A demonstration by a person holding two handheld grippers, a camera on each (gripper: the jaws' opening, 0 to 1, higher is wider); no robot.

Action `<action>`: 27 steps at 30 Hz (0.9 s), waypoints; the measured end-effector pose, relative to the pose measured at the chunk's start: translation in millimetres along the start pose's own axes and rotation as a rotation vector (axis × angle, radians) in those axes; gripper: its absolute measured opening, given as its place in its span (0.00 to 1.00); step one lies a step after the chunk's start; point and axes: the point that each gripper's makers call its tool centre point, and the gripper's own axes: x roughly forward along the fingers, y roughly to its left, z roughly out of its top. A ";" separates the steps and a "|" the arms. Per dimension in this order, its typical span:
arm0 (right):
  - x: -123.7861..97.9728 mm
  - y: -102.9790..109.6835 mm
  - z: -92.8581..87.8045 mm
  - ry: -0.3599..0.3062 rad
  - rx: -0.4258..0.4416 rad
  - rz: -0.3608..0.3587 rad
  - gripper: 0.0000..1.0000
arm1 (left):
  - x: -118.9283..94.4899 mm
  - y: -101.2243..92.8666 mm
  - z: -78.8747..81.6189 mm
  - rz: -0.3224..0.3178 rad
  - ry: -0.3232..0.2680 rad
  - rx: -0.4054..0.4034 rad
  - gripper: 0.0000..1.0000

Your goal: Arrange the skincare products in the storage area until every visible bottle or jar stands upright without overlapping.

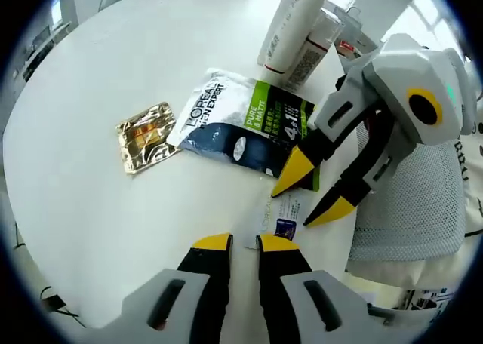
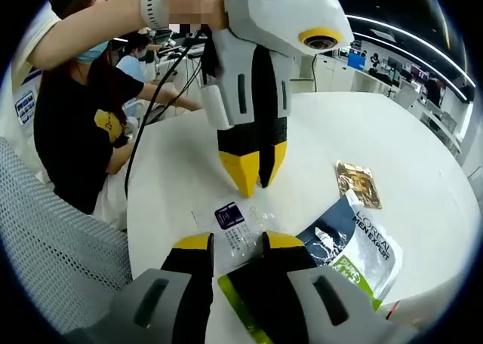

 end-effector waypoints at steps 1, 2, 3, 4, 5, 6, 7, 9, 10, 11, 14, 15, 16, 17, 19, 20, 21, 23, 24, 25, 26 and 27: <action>0.0 0.0 0.0 -0.001 0.001 -0.001 0.26 | -0.2 -0.6 0.0 0.004 0.002 0.000 0.05; -0.2 0.1 -0.1 -0.003 0.002 -0.001 0.26 | -0.1 -2.3 -0.5 0.021 0.006 0.019 0.05; 0.2 -0.1 0.1 -0.004 0.005 -0.002 0.26 | 0.3 -2.8 -1.0 0.032 0.010 0.036 0.05; 0.1 0.0 0.0 -0.005 0.008 -0.002 0.26 | 1.2 -2.5 1.0 0.047 0.015 0.040 0.05; 0.0 -0.2 -0.1 -0.006 0.010 -0.003 0.26 | 1.3 -2.5 1.2 0.053 0.018 0.041 0.05; -0.2 0.0 -0.1 -0.007 0.011 -0.005 0.26 | 2.1 -4.6 1.7 0.070 0.021 0.051 0.06; -0.1 -0.1 0.0 -0.007 0.011 -0.005 0.26 | 2.3 -6.1 1.8 0.076 0.021 0.057 0.06; 0.0 -0.4 0.2 -0.004 0.012 -0.005 0.26 | 2.0 -2.9 1.7 0.120 0.024 0.082 0.08; 0.1 -0.4 0.3 -0.002 0.012 -0.004 0.26 | 1.3 0.2 0.8 0.131 0.028 0.087 0.08; 0.5 -0.6 0.4 0.001 0.011 -0.004 0.26 | 1.2 0.0 1.0 0.144 0.027 0.097 0.07; 0.6 -0.8 0.0 0.000 0.015 -0.006 0.26 | 0.4 0.0 2.0 0.148 0.021 0.086 0.07; 0.7 -1.0 0.0 -0.001 0.015 -0.008 0.26 | -1.6 1.8 3.1 0.150 0.005 0.075 0.07; 0.8 -1.0 0.0 -0.001 0.015 -0.009 0.26 | -3.1 4.5 6.3 0.151 -0.017 0.062 0.07; 0.8 -1.0 0.0 0.000 0.017 -0.011 0.26 | -4.3 7.9 12.5 0.161 -0.059 0.040 0.06; 0.9 -0.9 0.0 0.000 0.019 -0.013 0.26 | -6.5 14.6 22.5 0.184 -0.112 -0.013 0.05; 0.9 -0.8 0.0 -0.001 0.019 -0.013 0.26 | -6.9 15.4 28.1 0.189 -0.133 -0.017 0.05; 0.9 -0.9 0.0 -0.001 0.020 -0.014 0.26 | -5.8 16.3 35.2 0.191 -0.159 -0.030 0.05; 0.8 -0.8 0.0 0.001 0.019 -0.014 0.26 | -2.7 18.4 38.7 0.194 -0.165 -0.035 0.05; 0.8 -0.8 0.0 0.002 0.017 -0.013 0.26 | 0.5 22.8 42.2 0.202 -0.166 -0.035 0.05; 0.9 -0.8 0.1 0.002 0.018 -0.013 0.26 | 2.1 25.3 43.8 0.210 -0.167 -0.037 0.05; 0.9 -0.8 0.2 0.002 0.018 -0.013 0.26 | 1.4 22.7 44.8 0.215 -0.164 -0.044 0.05; 1.2 -1.0 0.2 0.002 0.018 -0.013 0.26 | 2.0 22.7 46.5 0.216 -0.168 -0.046 0.05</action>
